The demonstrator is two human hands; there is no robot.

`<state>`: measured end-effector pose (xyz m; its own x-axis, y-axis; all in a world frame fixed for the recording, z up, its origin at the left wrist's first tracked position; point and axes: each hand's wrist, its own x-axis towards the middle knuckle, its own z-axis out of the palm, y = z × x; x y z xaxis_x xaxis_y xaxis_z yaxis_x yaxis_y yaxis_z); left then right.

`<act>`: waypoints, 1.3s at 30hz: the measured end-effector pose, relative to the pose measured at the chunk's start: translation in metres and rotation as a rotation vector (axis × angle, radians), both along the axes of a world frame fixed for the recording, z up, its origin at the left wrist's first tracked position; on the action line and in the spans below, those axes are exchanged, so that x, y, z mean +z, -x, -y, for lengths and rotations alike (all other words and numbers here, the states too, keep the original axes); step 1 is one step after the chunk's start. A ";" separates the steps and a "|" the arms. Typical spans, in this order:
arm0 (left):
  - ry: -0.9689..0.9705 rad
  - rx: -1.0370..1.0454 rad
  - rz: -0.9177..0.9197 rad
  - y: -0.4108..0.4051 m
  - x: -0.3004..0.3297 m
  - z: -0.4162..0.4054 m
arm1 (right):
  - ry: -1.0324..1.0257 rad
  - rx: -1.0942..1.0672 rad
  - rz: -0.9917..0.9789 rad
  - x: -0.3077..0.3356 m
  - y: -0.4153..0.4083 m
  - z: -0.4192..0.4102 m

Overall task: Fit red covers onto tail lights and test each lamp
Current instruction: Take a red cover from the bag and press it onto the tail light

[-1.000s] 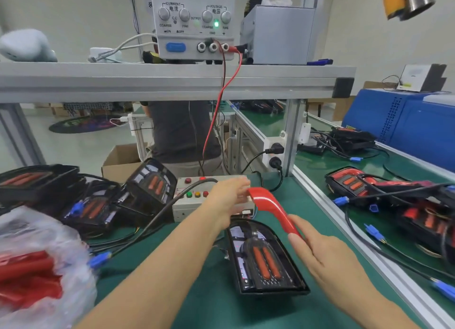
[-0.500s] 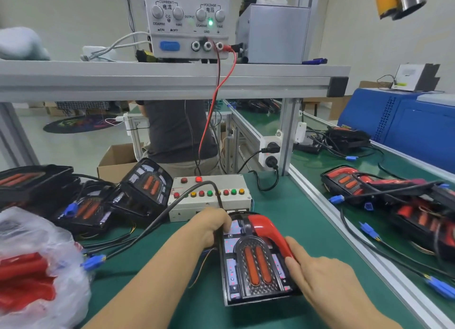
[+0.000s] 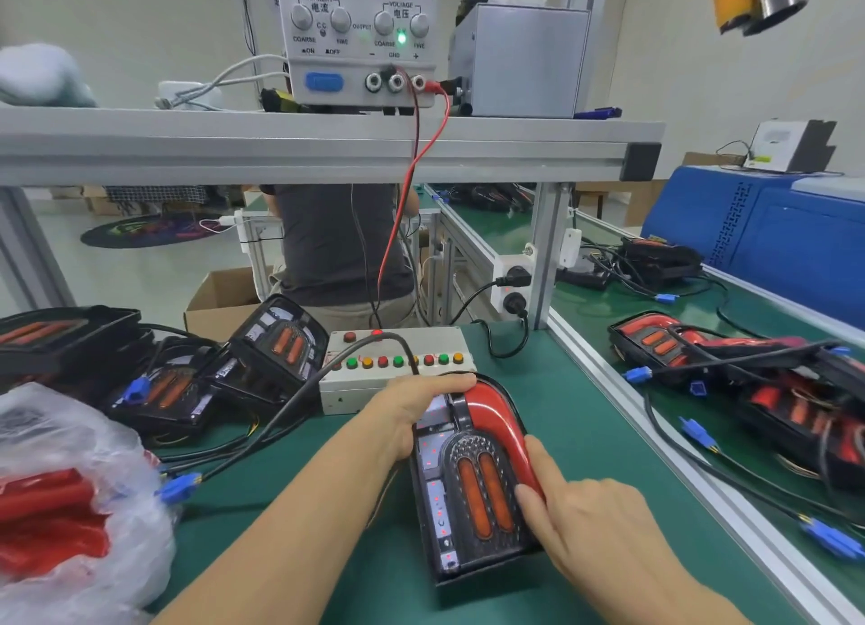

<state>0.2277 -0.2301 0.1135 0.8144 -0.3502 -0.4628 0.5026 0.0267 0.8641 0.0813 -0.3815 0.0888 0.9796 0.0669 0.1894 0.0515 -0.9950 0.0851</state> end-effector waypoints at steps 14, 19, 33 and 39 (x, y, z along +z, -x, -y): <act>0.034 -0.003 0.066 -0.003 0.002 -0.005 | -1.529 -0.038 -0.436 0.001 -0.013 0.024; 0.064 0.011 0.076 -0.003 0.001 -0.004 | -1.591 -0.046 -0.465 0.001 -0.018 0.027; 0.049 0.028 0.091 -0.004 0.003 -0.003 | -1.704 0.068 -0.473 -0.003 -0.022 0.032; 0.032 0.048 0.091 -0.005 -0.004 -0.005 | -1.660 0.032 -0.442 -0.003 -0.024 0.029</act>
<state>0.2330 -0.2254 0.1091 0.8686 -0.3228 -0.3758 0.4199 0.0770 0.9043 0.1050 -0.4104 0.0860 0.9748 0.1127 -0.1927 -0.1945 0.0053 -0.9809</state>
